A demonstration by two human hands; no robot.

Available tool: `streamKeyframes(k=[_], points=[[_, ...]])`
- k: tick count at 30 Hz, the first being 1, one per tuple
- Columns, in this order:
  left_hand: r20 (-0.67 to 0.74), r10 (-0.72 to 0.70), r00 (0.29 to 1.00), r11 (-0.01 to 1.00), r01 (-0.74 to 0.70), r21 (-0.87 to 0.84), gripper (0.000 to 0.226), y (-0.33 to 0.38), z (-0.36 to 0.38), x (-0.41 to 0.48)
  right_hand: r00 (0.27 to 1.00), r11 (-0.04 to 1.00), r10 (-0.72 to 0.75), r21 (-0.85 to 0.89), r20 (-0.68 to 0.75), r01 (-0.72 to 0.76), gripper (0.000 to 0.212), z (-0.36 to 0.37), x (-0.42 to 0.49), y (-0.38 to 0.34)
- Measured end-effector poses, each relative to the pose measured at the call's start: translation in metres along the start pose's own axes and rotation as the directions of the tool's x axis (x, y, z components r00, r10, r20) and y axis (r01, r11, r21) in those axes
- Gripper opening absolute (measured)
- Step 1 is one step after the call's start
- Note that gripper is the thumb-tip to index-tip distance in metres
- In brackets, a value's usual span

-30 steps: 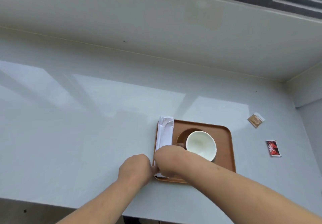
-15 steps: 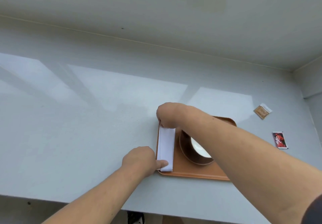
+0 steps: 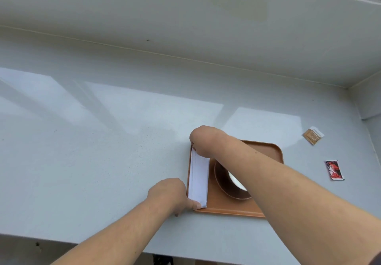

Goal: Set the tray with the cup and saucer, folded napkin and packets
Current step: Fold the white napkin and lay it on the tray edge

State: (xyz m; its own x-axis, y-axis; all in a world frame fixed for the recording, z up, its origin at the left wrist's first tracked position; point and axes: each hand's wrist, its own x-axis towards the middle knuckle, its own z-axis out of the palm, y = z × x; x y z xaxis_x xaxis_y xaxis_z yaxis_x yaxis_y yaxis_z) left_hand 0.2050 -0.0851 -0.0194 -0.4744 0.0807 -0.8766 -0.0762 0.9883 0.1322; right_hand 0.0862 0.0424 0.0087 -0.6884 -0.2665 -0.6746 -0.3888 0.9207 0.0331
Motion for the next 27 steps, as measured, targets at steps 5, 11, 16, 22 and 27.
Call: streamKeyframes(k=[5, 11, 16, 22, 27], points=[[-0.055, 0.046, 0.997, 0.997, -0.043, 0.060, 0.064, -0.001, 0.002, 0.001, 0.999, 1.000, 0.021, 0.015, -0.035, -0.021, 0.019, 0.006, -0.018, -0.006], [-0.509, 0.203, 0.836, 0.968, -0.251, -0.027, 0.053, -0.009, -0.034, -0.014, 0.908, 0.999, -0.040, -0.025, -0.416, 0.032, 0.010, 0.025, -0.077, -0.003], [-0.610, 0.407, 0.680, 0.887, -0.453, 0.088, 0.030, 0.044, -0.078, -0.024, 0.749, 0.962, 0.234, 0.258, -0.620, -0.087, 0.022, 0.053, -0.140, 0.052], [-0.549, 0.570, 0.610, 0.807, -0.542, 0.235, 0.041, 0.154, -0.083, -0.021, 0.675, 0.812, 0.546, 0.512, -0.496, -0.279, 0.031, 0.104, -0.197, 0.151], [-0.455, 0.627, 0.632, 0.776, -0.557, 0.296, 0.047, 0.254, -0.076, -0.003, 0.662, 0.683, 0.669, 0.630, -0.337, -0.370, 0.040, 0.153, -0.226, 0.235]])
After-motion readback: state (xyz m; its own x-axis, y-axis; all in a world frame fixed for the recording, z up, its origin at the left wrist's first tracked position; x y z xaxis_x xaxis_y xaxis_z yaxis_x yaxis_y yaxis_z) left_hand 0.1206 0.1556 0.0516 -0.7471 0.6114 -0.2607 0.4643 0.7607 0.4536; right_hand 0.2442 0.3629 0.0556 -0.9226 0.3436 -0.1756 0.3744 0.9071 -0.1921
